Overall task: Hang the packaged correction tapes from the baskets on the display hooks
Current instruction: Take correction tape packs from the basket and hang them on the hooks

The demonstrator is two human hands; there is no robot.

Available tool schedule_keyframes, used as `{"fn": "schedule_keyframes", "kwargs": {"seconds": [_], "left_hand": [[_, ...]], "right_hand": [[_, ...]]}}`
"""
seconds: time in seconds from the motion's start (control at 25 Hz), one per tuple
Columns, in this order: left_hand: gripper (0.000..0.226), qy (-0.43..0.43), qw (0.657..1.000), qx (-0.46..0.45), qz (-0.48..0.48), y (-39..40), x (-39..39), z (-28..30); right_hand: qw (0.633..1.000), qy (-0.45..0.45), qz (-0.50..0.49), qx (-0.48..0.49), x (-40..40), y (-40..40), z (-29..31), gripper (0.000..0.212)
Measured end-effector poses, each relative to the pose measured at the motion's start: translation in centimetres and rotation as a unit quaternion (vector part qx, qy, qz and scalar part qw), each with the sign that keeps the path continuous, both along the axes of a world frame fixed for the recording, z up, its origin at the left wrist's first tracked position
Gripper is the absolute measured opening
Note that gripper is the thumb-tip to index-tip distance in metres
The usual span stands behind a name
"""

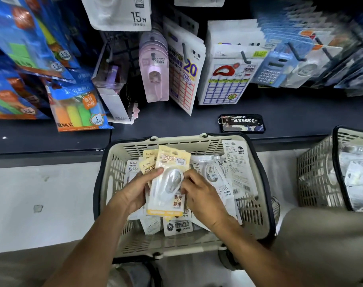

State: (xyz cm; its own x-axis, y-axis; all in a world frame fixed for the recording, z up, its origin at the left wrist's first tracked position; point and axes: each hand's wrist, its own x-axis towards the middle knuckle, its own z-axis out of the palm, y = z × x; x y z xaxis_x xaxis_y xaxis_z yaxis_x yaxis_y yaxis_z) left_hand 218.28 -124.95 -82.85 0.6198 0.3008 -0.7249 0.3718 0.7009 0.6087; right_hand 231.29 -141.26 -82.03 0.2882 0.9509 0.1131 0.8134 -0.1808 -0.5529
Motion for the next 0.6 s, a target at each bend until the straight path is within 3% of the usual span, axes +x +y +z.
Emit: {"fn": "schedule_keyframes", "kwargs": {"seconds": [0.08,0.12,0.24,0.32,0.36,0.48,0.52,0.6], "left_hand": [[0.098,0.025,0.999,0.024,0.007,-0.4,0.2,-0.5],[0.099,0.021,0.999,0.029,0.017,-0.6,0.2,-0.7],[0.064,-0.007,0.999,0.028,0.028,-0.7,0.8,-0.6],[0.069,0.011,0.997,0.05,0.054,-0.5,0.9,-0.5],[0.073,0.016,0.996,0.055,0.071,-0.5,0.9,-0.3],[0.066,0.006,0.996,0.052,0.073,-1.3,0.7,-0.7],[0.066,0.02,0.996,0.06,0.061,-1.6,0.6,-0.6],[0.072,0.023,0.997,0.069,0.034,-1.7,0.4,-1.0]], "right_hand": [[0.998,0.056,-0.028,-0.008,0.2,-0.4,-0.5,0.011],[0.997,0.064,-0.034,-0.017,0.1,-0.6,-0.7,0.006],[0.995,0.085,-0.045,-0.028,-0.9,-0.9,-1.1,0.004],[0.979,0.184,-0.085,-0.004,-2.0,-0.4,-1.1,0.006],[0.953,0.272,-0.135,0.016,-2.5,0.2,-0.7,0.01],[0.832,0.472,-0.289,0.038,-2.9,2.0,0.8,0.053],[0.813,0.497,-0.304,0.018,-2.7,2.2,0.9,0.071],[0.813,0.503,-0.291,-0.035,-2.1,2.2,1.2,0.093]]}}
